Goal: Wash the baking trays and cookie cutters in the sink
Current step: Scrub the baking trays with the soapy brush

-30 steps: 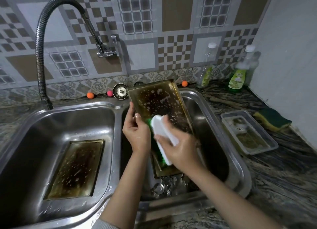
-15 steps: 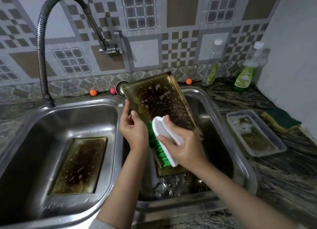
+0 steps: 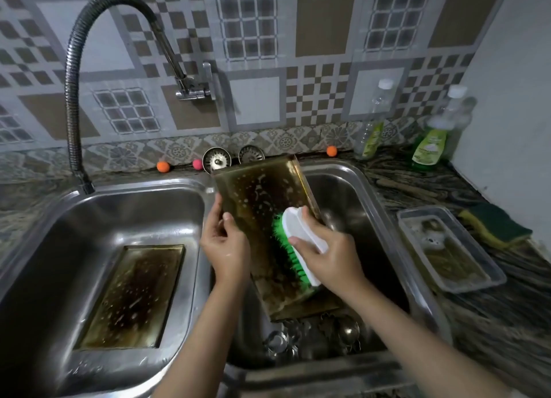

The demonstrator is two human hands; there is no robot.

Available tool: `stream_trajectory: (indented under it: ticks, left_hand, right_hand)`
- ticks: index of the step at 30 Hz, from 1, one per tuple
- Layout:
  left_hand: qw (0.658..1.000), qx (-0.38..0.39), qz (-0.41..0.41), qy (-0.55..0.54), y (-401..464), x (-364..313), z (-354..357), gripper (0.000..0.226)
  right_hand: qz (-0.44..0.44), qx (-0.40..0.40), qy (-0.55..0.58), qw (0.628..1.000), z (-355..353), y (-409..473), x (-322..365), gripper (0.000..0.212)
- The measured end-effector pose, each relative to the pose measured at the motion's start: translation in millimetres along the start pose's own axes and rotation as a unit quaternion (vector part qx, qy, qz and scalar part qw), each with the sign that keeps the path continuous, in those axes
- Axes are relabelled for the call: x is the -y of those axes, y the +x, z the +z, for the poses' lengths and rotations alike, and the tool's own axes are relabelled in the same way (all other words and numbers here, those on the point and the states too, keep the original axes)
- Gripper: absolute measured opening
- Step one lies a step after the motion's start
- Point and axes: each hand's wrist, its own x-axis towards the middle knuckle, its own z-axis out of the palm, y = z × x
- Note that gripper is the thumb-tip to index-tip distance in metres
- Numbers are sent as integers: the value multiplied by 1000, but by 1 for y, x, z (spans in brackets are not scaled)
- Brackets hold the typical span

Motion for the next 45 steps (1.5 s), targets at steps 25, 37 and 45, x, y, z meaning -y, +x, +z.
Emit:
stream_trajectory:
  ticks: [25, 37, 45]
  left_hand:
    - [1000, 6, -26, 9, 6, -10, -14, 38]
    - [998, 24, -64, -6, 11, -8, -26, 36]
    - [993, 98, -64, -15, -1, 1, -12, 36]
  right_hand:
    - [10, -25, 9, 1000, -22, -13, 30, 61]
    - [46, -17, -49, 998, -85, 23, 38, 50]
    - [47, 19, 72, 996, -67, 2, 22, 53]
